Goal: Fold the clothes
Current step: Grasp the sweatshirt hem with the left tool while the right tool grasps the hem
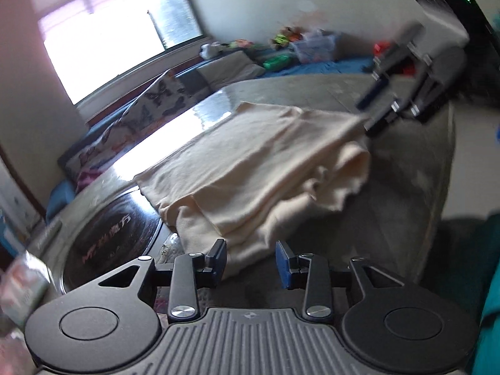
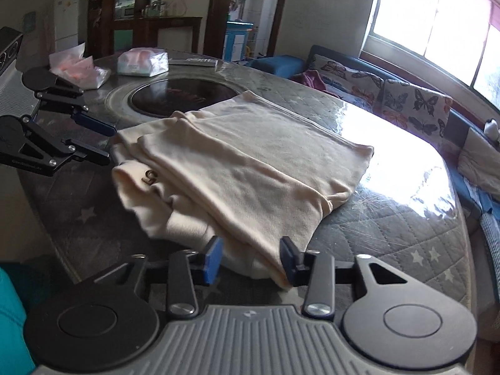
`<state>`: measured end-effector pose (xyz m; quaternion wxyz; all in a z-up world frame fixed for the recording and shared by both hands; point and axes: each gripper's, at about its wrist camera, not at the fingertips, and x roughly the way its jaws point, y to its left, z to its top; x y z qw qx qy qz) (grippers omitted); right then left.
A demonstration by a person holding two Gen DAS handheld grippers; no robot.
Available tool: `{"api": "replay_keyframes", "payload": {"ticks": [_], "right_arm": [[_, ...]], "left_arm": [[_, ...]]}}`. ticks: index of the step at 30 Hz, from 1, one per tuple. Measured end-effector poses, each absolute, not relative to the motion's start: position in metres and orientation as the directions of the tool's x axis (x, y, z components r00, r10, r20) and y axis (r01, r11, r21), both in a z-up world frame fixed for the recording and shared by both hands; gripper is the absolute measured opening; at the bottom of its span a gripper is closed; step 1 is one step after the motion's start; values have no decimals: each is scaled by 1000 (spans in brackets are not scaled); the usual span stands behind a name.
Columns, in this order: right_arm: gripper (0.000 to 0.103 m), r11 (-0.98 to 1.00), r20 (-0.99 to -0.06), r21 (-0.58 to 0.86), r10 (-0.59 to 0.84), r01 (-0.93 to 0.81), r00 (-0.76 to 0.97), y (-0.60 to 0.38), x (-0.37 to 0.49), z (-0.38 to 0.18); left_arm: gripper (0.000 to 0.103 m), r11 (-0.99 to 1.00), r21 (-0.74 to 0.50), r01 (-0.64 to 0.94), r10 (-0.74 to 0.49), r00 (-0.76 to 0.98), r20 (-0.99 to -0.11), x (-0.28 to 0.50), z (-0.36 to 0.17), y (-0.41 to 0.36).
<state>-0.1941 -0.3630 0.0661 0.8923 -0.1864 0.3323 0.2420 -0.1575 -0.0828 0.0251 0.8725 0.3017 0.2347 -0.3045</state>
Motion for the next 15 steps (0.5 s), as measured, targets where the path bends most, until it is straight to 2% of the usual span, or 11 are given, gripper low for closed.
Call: {"api": "replay_keyframes", "payload": {"ticks": [2, 4, 10, 11, 12, 15], "right_arm": [[49, 798, -686, -197, 302, -570, 661, -361, -197, 64], [58, 782, -688, -220, 300, -584, 661, -358, -200, 61], [63, 736, -680, -259, 321, -626, 659, -350, -206, 56], [63, 729, -679, -265, 323, -631, 660, -349, -206, 55], [64, 723, -677, -269, 328, -636, 659, -348, -206, 55], [67, 706, -670, -275, 346, -652, 657, -345, -205, 53]], "left_arm": [[38, 605, 420, 676, -390, 712, -584, -160, 18, -91], [38, 588, 441, 678, -401, 718, -569, -160, 14, -98], [38, 567, 457, 686, -444, 721, -531, -152, 8, -113], [36, 570, 445, 691, -452, 716, -532, -149, 8, -114], [27, 575, 432, 695, -460, 711, -532, -146, 9, -115], [12, 610, 358, 707, -487, 691, -534, -132, 17, -112]]}}
